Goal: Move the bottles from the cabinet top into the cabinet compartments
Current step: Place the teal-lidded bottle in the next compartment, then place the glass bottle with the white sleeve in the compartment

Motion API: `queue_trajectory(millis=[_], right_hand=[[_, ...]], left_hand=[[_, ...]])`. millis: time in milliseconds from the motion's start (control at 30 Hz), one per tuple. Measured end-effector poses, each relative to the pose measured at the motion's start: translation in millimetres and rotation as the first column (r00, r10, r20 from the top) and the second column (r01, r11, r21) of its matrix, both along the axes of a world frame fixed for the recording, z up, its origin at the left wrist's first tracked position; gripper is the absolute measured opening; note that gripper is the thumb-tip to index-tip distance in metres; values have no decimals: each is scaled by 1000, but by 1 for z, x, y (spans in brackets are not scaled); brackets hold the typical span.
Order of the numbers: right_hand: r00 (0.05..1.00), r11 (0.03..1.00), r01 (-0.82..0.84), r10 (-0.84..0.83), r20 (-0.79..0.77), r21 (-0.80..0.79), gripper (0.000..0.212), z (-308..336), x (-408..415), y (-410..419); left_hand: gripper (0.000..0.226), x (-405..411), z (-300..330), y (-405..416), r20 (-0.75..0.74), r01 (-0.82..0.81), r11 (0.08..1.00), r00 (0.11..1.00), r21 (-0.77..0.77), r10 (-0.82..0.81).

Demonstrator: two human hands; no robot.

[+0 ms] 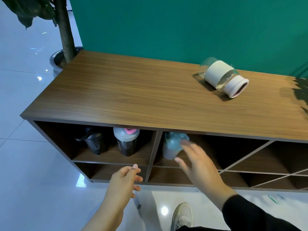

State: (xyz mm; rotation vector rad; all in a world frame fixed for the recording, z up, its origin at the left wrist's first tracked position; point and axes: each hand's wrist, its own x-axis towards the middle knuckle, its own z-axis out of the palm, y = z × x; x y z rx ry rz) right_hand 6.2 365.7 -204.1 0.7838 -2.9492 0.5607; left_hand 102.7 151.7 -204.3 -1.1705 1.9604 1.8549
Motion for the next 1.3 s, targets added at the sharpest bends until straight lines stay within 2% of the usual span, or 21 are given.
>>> queue_trajectory(millis=[67, 133, 200, 267, 300, 367, 433, 467, 533, 633, 700, 800, 867, 933, 1067, 1133, 1233, 1267, 1300], right_hand=[[971, 974, -213, 203, -124, -72, 30, 20, 21, 10], [937, 942, -292, 246, -247, -168, 33, 52, 31, 15], [936, 908, -254, 145, -320, -333, 25, 90, 22, 18], [931, 892, -95, -77, -356, -442, 11, 119, -12, 23], [924, 868, 43, -223, -310, -495, 23, 128, -35, 27], [884, 739, 327, -460, -87, -589, 60, 140, -88, 39], [821, 610, 514, -553, 140, -603, 95, 148, -131, 50], [805, 588, 561, -553, 217, -583, 104, 149, -149, 55], [797, 630, 600, -528, 294, -494, 104, 148, -170, 57], [810, 686, 586, -517, 278, -431, 78, 139, -182, 54], [810, 664, 577, -538, 233, -476, 65, 133, -185, 53], [828, 629, 506, -546, 127, -590, 67, 130, -177, 53], [847, 588, 418, -527, 63, -693, 65, 135, -158, 53], [871, 586, 320, -490, -12, -745, 60, 144, -128, 56], [939, 716, 148, -317, -129, -682, 59, 171, -38, 68], [972, 748, 90, -209, -105, -658, 68, 173, 6, 77], [1000, 747, 18, -17, 8, -665, 66, 152, 54, 87], [999, 774, 12, 13, 34, -633, 65, 141, 64, 89], [999, 824, 10, 17, 42, -567, 66, 130, 71, 91]], left_hand=[[26, -1, 0, -1, -1, 8, 1000, 1000, -1, -8], [26, -2, 1, 0, -3, 14, 1000, 1000, 2, -14], [27, -3, 1, 0, -12, 8, 1000, 1000, 16, -7], [27, -2, 1, 0, -12, 3, 1000, 1000, 24, -2], [27, -1, 1, 0, -10, 0, 1000, 1000, 26, 0], [26, -1, 1, 0, -9, -3, 1000, 1000, 28, 3], [25, -3, 3, 1, -11, -5, 1000, 1000, 21, 5], [25, -4, 4, 1, -14, -5, 1000, 1000, 16, 6], [25, -6, 6, 1, -22, 0, 1000, 1000, 10, 0], [25, -7, 6, 0, -39, -1, 1000, 999, 9, 2], [26, -7, 5, 0, -44, 6, 1000, 999, 11, -5], [26, -7, 7, 1, -40, 13, 1000, 999, 11, -12], [26, -6, 8, 2, -43, 16, 1000, 999, 6, -16], [27, -4, 9, 3, -54, 14, 1000, 998, -8, -15], [29, 3, 18, 9, -112, 36, 999, 993, -35, -40], [29, 8, 24, 16, -164, 68, 994, 983, -87, -82], [15, 16, 35, 33, -311, 166, 979, 930, -115, -194], [18, 19, 37, 40, -364, 229, 966, 895, -119, -257], [40, 22, 38, 47, -393, 332, 929, 842, -165, -370]])
